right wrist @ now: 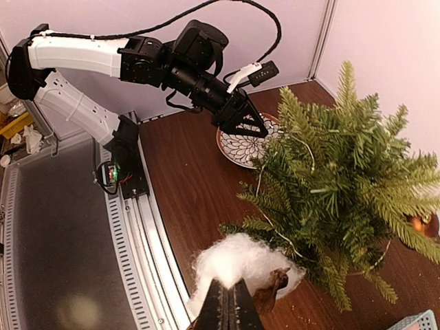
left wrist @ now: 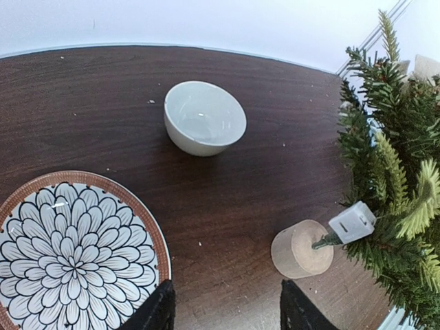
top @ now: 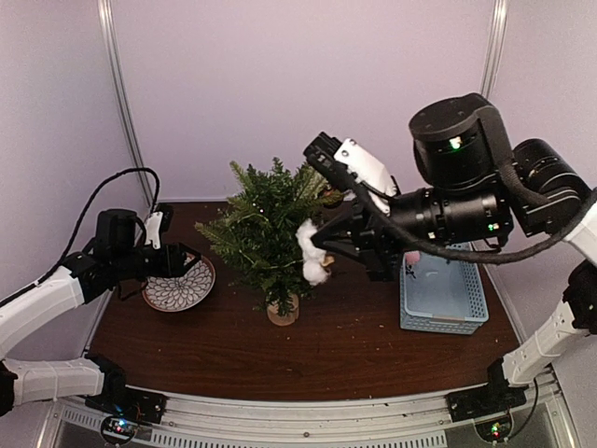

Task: Decorate the small christmas tree

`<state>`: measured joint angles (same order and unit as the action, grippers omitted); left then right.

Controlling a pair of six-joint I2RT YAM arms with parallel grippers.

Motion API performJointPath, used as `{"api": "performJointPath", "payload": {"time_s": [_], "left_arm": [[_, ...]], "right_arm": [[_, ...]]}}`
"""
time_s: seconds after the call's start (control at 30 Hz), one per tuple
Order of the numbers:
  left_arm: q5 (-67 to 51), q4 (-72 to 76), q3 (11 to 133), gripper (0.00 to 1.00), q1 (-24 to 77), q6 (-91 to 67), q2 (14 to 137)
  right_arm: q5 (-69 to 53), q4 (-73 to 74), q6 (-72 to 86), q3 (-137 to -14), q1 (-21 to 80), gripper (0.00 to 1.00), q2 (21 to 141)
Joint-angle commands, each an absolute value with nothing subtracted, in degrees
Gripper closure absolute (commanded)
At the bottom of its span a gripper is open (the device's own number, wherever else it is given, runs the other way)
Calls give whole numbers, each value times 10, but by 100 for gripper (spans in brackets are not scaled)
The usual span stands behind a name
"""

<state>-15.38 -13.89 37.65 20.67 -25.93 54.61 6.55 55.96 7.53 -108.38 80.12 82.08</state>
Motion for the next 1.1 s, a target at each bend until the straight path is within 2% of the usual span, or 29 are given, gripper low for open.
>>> {"api": "performJointPath", "payload": {"time_s": [0.0, 0.23, 0.43, 0.7, 1.07], "left_arm": [[-149, -131, 390, 48, 203, -250, 536], [-138, -134, 373, 48, 203, -261, 512], [-131, -145, 366, 48, 203, -262, 493], [-125, -154, 363, 48, 203, -259, 482], [-119, -164, 356, 48, 203, -259, 469]], "right_arm": [[78, 574, 16, -1165, 807, 100, 877], [97, 575, 8, -1258, 807, 100, 974], [171, 586, -13, -1303, 807, 100, 1023], [254, 569, -26, -1267, 808, 100, 1038], [251, 533, -46, -1201, 807, 99, 1049]]}}
